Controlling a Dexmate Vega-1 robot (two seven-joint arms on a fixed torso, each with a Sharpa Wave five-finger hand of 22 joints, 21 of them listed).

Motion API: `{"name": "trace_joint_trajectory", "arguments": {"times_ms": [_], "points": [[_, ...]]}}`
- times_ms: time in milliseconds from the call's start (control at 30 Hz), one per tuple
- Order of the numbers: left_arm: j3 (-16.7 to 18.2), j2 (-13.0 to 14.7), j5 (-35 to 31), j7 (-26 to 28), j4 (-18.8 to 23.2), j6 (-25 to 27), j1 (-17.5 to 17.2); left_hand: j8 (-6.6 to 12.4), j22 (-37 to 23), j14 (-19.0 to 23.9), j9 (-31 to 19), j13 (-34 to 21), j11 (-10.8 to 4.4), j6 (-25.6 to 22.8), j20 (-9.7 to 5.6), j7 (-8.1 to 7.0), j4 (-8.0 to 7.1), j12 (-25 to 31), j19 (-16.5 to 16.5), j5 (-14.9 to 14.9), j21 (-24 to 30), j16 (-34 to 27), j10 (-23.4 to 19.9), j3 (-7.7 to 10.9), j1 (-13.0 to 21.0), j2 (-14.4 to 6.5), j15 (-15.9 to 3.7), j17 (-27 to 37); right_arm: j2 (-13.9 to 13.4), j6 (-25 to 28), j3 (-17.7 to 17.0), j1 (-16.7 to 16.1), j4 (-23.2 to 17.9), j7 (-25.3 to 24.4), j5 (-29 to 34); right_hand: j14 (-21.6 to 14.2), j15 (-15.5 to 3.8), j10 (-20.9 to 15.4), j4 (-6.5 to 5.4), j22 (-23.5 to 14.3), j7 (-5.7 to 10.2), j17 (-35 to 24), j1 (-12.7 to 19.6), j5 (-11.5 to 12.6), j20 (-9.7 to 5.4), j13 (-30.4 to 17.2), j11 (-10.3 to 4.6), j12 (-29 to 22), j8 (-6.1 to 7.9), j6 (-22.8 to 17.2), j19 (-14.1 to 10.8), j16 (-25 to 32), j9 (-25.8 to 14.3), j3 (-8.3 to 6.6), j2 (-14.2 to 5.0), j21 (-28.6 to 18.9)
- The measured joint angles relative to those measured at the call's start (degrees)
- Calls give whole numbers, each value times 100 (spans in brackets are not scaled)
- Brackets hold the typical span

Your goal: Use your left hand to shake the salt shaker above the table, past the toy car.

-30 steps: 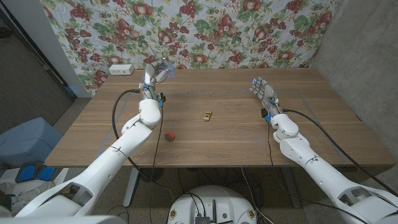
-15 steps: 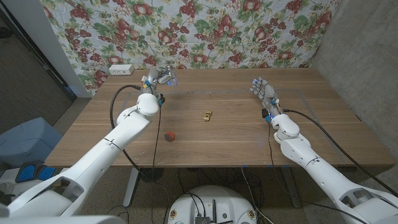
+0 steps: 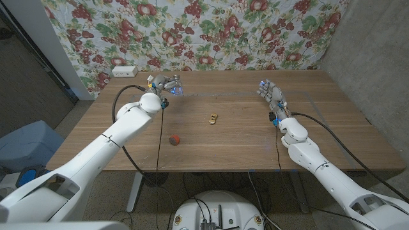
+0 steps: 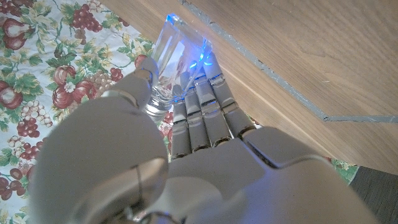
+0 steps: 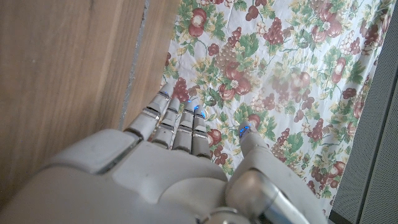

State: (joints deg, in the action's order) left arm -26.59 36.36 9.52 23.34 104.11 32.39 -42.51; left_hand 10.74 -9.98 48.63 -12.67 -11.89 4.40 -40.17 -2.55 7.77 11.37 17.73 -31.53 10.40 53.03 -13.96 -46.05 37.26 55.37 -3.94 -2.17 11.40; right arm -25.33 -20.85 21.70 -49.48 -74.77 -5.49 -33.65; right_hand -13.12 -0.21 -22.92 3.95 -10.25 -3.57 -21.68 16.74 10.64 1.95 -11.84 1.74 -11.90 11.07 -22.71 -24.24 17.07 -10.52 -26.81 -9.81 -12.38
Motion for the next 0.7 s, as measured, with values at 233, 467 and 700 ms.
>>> {"name": "trace_joint_trajectory", "arguments": {"times_ms": [233, 467, 700], "points": [[-46, 81, 117, -44, 27, 112, 46, -7, 0, 0, 1, 5, 0, 0, 0, 0, 0, -6, 0, -2, -1, 4, 0, 0, 0, 0, 0, -2, -2, 8, 0, -15, -24, -19, 13, 0, 0, 0, 0, 0, 0, 1, 0, 0, 0, 0, 0, 0, 0, 0, 0, 0, 0, 0, 0, 0], [-71, 135, 152, -42, -11, 89, 14, 10, -5, 1, 2, 6, 1, 0, -3, 0, 0, -21, 22, -6, -1, 5, 0, 0, 0, 0, -1, -5, -2, 13, 0, -17, -29, -28, 20, 0, 0, 0, 0, 0, 0, 1, 0, 0, 0, 0, 0, 0, 0, 0, 0, 0, 0, 0, 0, 0], [-66, 88, 16, 202, -241, -714, -150, 10, -5, 16, 4, 5, 0, 0, -2, 0, 0, -32, 22, -21, -2, 5, -1, 0, 1, 1, -16, -10, 3, 17, 5, -20, -34, -41, 27, 1, 1, 0, 0, 0, 0, 1, 0, 0, 0, 0, 0, 0, 0, 0, 0, 0, 0, 0, 0, 0]]}}
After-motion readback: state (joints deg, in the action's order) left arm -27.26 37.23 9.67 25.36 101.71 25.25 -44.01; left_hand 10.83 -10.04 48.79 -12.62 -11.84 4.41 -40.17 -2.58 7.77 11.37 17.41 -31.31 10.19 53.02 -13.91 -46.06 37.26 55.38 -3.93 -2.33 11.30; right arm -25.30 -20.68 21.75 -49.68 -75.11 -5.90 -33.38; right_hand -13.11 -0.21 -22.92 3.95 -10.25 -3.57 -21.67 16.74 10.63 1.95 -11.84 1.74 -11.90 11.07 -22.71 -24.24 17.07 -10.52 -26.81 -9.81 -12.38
